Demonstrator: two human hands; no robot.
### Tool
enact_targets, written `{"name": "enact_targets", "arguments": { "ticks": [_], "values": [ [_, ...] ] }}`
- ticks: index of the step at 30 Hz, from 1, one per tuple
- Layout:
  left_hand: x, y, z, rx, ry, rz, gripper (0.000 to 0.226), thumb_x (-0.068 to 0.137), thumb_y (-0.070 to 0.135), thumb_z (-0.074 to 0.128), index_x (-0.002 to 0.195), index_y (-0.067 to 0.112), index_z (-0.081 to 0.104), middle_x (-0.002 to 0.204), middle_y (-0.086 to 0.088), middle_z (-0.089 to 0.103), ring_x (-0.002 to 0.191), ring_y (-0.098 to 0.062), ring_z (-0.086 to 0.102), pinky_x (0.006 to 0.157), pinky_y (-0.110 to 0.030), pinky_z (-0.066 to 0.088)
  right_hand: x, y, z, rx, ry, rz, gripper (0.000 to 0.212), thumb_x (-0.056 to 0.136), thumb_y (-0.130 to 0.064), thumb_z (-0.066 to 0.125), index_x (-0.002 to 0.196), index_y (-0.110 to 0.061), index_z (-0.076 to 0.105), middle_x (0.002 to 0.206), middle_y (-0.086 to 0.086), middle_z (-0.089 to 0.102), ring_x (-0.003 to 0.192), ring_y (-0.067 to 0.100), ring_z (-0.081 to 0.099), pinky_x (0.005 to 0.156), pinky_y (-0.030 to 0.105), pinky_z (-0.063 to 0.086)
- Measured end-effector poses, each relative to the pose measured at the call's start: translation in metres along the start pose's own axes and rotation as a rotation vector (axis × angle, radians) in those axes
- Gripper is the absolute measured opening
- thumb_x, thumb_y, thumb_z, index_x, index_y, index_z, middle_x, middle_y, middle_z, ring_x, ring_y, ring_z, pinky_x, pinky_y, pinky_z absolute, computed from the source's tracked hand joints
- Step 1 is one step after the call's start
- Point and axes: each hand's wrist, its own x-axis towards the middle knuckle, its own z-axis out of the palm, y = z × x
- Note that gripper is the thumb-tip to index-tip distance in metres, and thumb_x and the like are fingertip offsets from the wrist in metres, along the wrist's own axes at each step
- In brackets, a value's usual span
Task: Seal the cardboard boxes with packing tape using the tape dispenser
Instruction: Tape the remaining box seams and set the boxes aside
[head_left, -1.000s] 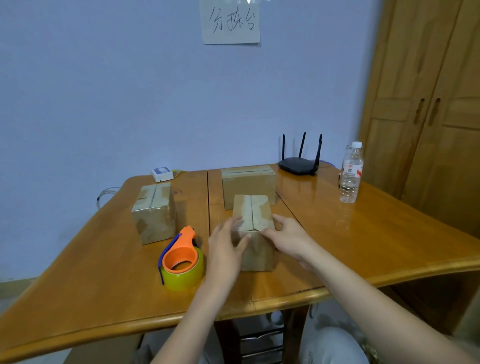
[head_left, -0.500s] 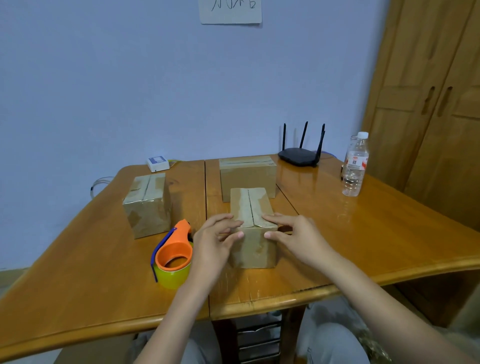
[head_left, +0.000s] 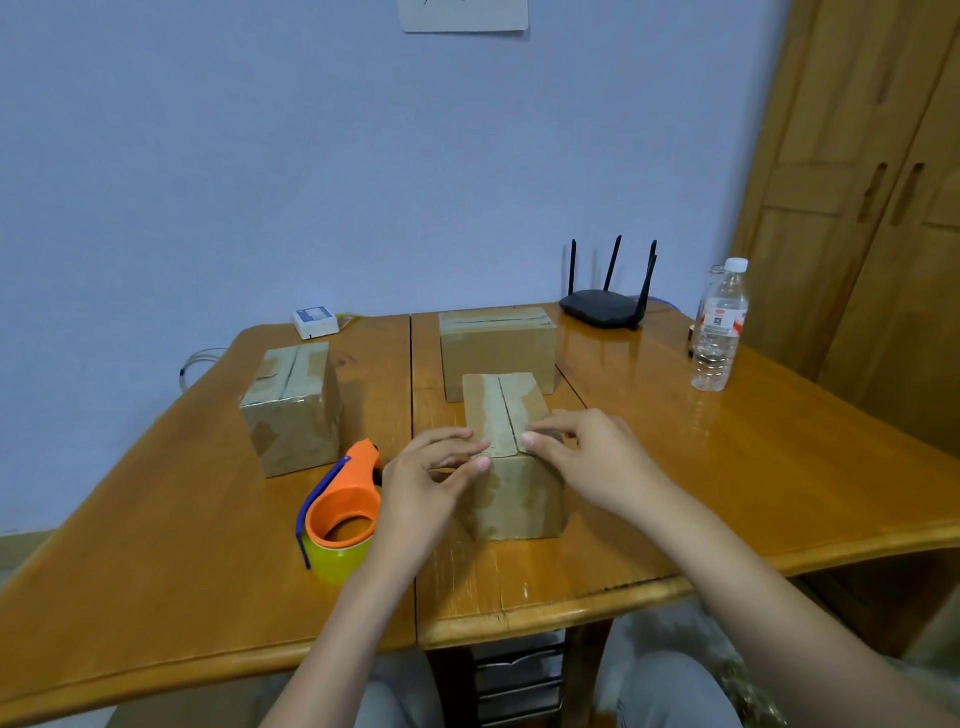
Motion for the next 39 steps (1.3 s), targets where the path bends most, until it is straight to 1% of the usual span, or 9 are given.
{"name": "enact_targets", "arguments": {
  "ticks": [5,11,14,18,21,25,31,33,39],
  "values": [
    [0.006,0.001,-0.004,0.052,-0.076,-0.008,0.019,0.086,0.025,0.075,0.104,0.028,0.078,0.117,0.016,0.064,0.102,0.007,0.061,0.081,-0.006,0.047,0.015,-0.009,0.012,-0.152,-0.126,-0.096,0.047,0.1,-0.044,0.055,0.144,-0.028,0.053,0.161,-0.006,0.032,0.152,0.012,0.022,0.126,0.04,0.011],
    [0.003,0.003,-0.011,0.119,-0.153,-0.005,0.026,0.093,0.023,0.069,0.116,0.032,0.074,0.127,0.02,0.06,0.108,0.011,0.059,0.092,-0.01,0.049,0.015,-0.009,0.016,-0.172,-0.176,-0.08,0.043,0.104,-0.039,0.05,0.144,-0.025,0.054,0.156,-0.008,0.042,0.15,0.014,0.028,0.125,0.041,0.019],
    [0.005,0.011,-0.023,0.289,-0.24,0.036,0.035,0.098,0.025,0.061,0.13,0.039,0.063,0.137,0.02,0.055,0.103,0.018,0.055,0.089,-0.009,0.048,0.017,-0.023,0.009,-0.121,-0.159,-0.012,0.038,0.101,-0.033,0.058,0.138,-0.023,0.061,0.145,-0.004,0.057,0.135,0.016,0.051,0.115,0.035,0.038],
    [0.013,-0.007,-0.07,0.54,0.014,-0.142,0.056,0.093,0.023,0.059,0.145,0.036,0.042,0.136,-0.003,0.053,0.112,-0.018,0.058,0.092,-0.032,0.05,0.02,-0.062,0.015,-0.03,-0.017,-0.042,0.034,0.103,-0.022,0.052,0.137,-0.023,0.06,0.117,0.003,0.071,0.083,0.013,0.07,0.074,0.019,0.057],
    [0.025,-0.029,-0.109,0.864,-0.126,-0.57,0.082,0.085,0.031,0.071,0.153,0.025,0.025,0.146,-0.016,0.043,0.129,-0.038,0.047,0.102,-0.045,0.045,0.026,-0.091,0.037,-0.043,-0.022,-0.138,0.034,0.101,-0.02,0.053,0.133,-0.018,0.064,0.128,0.005,0.067,0.115,0.021,0.063,0.101,0.031,0.05],
    [0.023,-0.028,-0.112,0.65,-0.315,-0.933,0.072,0.076,0.039,0.082,0.13,0.016,0.041,0.119,-0.008,0.055,0.099,-0.027,0.062,0.076,-0.037,0.06,0.034,-0.11,0.067,-0.065,-0.082,-0.116,0.034,0.098,-0.011,0.049,0.126,-0.017,0.068,0.126,0.013,0.067,0.115,0.03,0.063,0.099,0.035,0.052],
    [0.024,-0.047,-0.108,0.725,-0.279,-0.804,0.039,0.085,0.036,0.075,0.107,0.01,0.056,0.11,-0.01,0.064,0.094,-0.026,0.063,0.074,-0.036,0.06,0.033,-0.098,0.065,-0.04,-0.022,-0.088,0.036,0.098,-0.008,0.048,0.124,-0.021,0.069,0.126,0.008,0.067,0.103,0.023,0.065,0.092,0.036,0.055],
    [0.02,-0.043,-0.115,0.586,-0.292,-0.787,0.035,0.087,0.039,0.074,0.105,0.012,0.061,0.101,-0.007,0.067,0.089,-0.023,0.064,0.064,-0.032,0.056,0.033,-0.088,0.055,0.006,0.014,-0.085,0.032,0.101,-0.01,0.049,0.125,-0.02,0.068,0.123,0.004,0.067,0.089,0.017,0.065,0.085,0.034,0.057],
    [0.014,-0.016,-0.133,-0.048,-0.524,-0.623,0.019,0.099,0.012,0.058,0.113,0.015,0.07,0.1,-0.011,0.074,0.084,-0.019,0.068,0.076,-0.033,0.054,0.037,-0.083,0.028,0.119,-0.063,-0.146,0.022,0.093,-0.032,0.071,0.112,-0.023,0.07,0.097,-0.006,0.071,0.087,0.004,0.062,0.084,0.025,0.053]
  ]
}}
